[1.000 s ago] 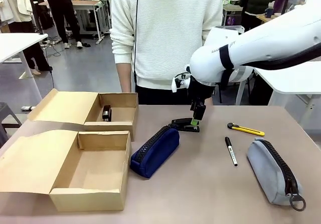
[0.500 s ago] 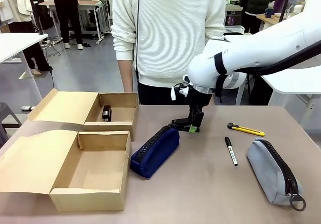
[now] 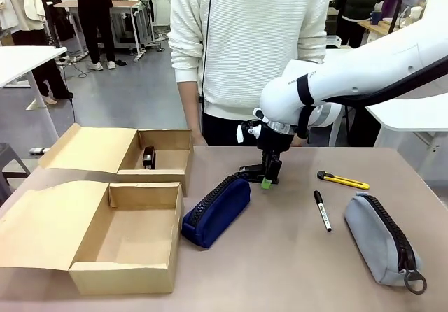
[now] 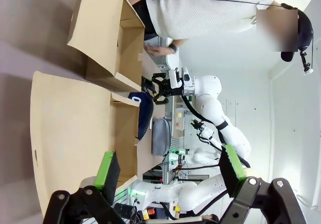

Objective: Place items inside the box.
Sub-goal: Pick up a Pencil pouch or Stapler and place it inside the Mailer Box closest to the robot.

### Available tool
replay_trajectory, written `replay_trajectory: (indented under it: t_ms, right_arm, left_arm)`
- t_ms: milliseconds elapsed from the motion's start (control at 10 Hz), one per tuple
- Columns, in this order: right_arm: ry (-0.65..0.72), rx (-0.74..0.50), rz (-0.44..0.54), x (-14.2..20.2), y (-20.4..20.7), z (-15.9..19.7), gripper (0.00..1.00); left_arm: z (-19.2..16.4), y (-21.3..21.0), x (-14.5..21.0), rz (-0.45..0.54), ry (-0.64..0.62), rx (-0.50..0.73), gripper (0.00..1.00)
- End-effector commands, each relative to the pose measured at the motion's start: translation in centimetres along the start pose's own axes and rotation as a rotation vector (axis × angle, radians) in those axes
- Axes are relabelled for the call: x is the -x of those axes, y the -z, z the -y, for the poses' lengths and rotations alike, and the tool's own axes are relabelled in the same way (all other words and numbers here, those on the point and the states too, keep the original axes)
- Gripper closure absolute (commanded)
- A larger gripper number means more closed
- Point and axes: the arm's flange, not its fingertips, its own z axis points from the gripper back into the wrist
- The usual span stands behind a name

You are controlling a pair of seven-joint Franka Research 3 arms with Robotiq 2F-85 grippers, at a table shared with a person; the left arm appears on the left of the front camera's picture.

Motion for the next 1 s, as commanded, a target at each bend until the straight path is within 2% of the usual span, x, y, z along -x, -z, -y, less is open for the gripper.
replay_trajectory:
  t_ms: [0,200,300,400,500,900]
  right_arm:
    - [-0.010,-0.019,-0.002,-0.19,-0.17,-0.05,1.00]
    - [-0.012,-0.022,-0.011,-0.23,-0.24,-0.14,1.00]
    - [-0.009,-0.025,-0.015,-0.38,-0.26,0.00,0.87]
    - [-0.006,-0.026,-0.017,-0.39,-0.28,0.06,0.97]
    - [-0.006,-0.026,-0.021,-0.33,-0.22,0.00,1.00]
    - [0.016,-0.021,-0.026,-0.28,-0.23,-0.03,1.00]
  left_arm:
    - [0.05,-0.14,0.09,0.000,0.018,0.014,0.00]
    - [0.05,-0.14,0.09,0.000,0.018,0.014,0.00]
    - [0.05,-0.14,0.09,0.000,0.018,0.014,0.00]
    - [0.05,-0.14,0.09,0.000,0.018,0.014,0.00]
    - [0.05,-0.14,0.09,0.000,0.018,0.014,0.00]
    - [0.05,-0.14,0.09,0.000,0.018,0.014,0.00]
